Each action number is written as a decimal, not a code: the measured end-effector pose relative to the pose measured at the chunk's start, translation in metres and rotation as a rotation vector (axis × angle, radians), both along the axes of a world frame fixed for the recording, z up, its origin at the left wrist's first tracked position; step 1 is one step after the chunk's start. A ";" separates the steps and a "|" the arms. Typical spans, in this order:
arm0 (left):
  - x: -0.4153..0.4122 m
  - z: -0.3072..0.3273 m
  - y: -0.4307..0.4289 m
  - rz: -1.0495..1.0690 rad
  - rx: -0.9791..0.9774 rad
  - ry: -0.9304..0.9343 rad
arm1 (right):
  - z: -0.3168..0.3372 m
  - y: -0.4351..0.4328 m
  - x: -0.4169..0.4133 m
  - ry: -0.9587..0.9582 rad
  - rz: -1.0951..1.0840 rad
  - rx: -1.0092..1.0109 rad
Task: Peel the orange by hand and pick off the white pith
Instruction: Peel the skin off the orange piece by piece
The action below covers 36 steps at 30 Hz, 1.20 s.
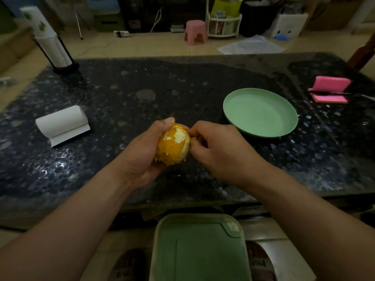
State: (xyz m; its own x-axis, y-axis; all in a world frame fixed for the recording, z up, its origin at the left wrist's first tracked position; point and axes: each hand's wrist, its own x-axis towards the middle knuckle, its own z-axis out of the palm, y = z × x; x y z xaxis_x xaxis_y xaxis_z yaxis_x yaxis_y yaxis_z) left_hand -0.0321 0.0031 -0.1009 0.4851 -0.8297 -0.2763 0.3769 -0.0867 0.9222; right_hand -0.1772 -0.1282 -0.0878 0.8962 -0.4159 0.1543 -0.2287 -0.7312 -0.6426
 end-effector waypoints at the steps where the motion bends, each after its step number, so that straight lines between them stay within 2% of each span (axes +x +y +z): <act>1: -0.001 0.000 -0.001 0.005 -0.007 0.001 | -0.001 0.001 0.002 -0.014 -0.015 0.001; 7: -0.003 0.001 -0.002 0.010 -0.032 0.038 | -0.003 0.001 0.007 -0.108 -0.095 0.182; 10: -0.002 -0.001 -0.001 0.025 -0.050 0.100 | -0.006 -0.002 0.010 -0.157 -0.114 0.422; 13: -0.001 0.000 0.001 0.027 -0.090 0.244 | -0.009 -0.006 0.014 -0.180 -0.153 0.694; 15: 0.001 0.002 0.002 0.022 -0.112 0.307 | -0.012 -0.011 0.015 -0.168 -0.157 0.800; 17: 0.002 0.001 0.000 0.042 -0.097 0.327 | -0.021 -0.017 0.018 -0.091 -0.181 0.732; 20: 0.005 -0.003 -0.002 0.126 -0.057 0.361 | -0.039 -0.022 0.027 0.049 -0.225 0.307; 22: 0.008 -0.006 -0.003 0.179 -0.057 0.401 | -0.039 -0.020 0.030 0.066 -0.227 0.152; 24: 0.010 -0.007 -0.002 0.187 -0.059 0.403 | -0.030 -0.019 0.029 0.019 -0.214 0.231; 26: 0.012 -0.007 -0.001 0.188 -0.047 0.380 | -0.023 -0.014 0.025 -0.003 -0.164 0.464; 30: 0.009 -0.005 -0.004 0.195 -0.071 0.355 | -0.018 -0.004 0.020 0.059 -0.061 0.720; 33: 0.007 -0.004 -0.006 0.169 -0.105 0.319 | -0.017 -0.005 0.019 0.025 -0.056 0.810; 36: 0.006 -0.003 -0.003 0.111 -0.038 0.175 | -0.014 -0.008 0.017 -0.018 -0.053 0.773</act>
State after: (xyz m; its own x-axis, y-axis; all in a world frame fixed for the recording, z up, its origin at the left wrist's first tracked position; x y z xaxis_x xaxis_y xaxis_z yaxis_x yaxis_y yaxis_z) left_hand -0.0265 0.0001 -0.1036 0.5217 -0.7850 -0.3341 0.5372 -0.0019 0.8434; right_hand -0.1602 -0.1357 -0.1021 0.8723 -0.4537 -0.1827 -0.2352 -0.0616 -0.9700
